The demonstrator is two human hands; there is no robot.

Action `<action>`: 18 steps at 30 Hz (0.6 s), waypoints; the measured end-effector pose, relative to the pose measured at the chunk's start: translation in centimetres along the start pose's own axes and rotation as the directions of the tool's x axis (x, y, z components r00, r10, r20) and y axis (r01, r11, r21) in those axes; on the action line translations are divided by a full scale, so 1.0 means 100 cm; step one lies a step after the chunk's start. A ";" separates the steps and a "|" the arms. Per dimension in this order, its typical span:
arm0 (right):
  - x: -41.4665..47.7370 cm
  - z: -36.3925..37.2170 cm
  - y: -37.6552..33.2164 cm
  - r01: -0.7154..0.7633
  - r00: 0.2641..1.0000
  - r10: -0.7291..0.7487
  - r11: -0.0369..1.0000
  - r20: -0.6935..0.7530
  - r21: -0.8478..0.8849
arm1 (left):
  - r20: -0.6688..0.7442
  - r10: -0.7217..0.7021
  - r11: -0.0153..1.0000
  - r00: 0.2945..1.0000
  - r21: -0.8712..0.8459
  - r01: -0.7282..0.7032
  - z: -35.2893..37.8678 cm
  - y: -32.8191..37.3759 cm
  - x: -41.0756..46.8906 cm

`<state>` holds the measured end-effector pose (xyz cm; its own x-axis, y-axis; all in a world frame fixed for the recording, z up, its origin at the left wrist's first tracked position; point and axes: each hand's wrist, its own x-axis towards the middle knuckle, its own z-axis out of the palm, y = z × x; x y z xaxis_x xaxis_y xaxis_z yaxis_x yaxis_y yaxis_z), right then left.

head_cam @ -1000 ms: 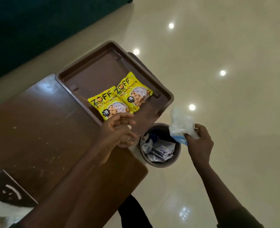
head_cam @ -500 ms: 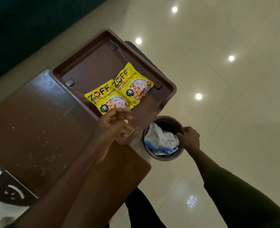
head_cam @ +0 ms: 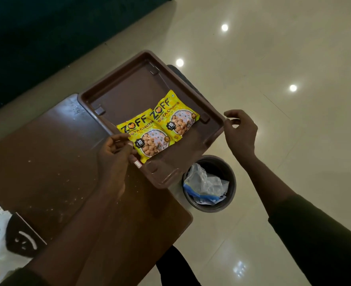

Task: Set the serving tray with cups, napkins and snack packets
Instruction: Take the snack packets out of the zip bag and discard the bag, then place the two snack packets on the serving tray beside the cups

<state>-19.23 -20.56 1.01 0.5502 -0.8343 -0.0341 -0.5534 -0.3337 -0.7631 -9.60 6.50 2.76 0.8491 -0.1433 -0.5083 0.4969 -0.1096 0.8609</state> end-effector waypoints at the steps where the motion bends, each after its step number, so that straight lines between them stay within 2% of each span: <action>1: 0.002 0.003 -0.011 0.028 1.000 -0.028 0.999 0.012 0.016 | -0.034 -0.004 1.000 0.999 -0.006 0.004 -0.001 0.001 0.004; 6: 0.015 0.021 -0.046 0.128 0.987 -0.131 0.991 0.094 0.031 | -0.118 0.013 0.999 0.993 0.046 -0.008 0.008 0.011 0.018; 10: 0.034 0.045 -0.066 0.162 0.955 -0.155 0.987 0.252 -0.008 | -0.118 -0.035 0.998 0.992 0.051 0.041 0.020 0.022 0.033; 14: 0.052 0.070 -0.073 0.183 0.853 -0.059 0.964 0.519 -0.191 | -0.064 -0.134 0.982 0.989 0.124 0.141 0.042 0.026 0.042; 18: 0.059 0.087 -0.074 0.284 0.783 -0.059 0.920 0.619 -0.271 | -0.147 -0.189 0.970 0.971 0.124 0.208 0.057 0.021 0.047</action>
<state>-6.45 -19.15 0.81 0.8509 -0.3615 -0.3812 -0.5221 -0.6628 -0.5368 -5.53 0.00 2.08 0.7568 0.0261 -0.6531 0.6362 -0.2582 0.7270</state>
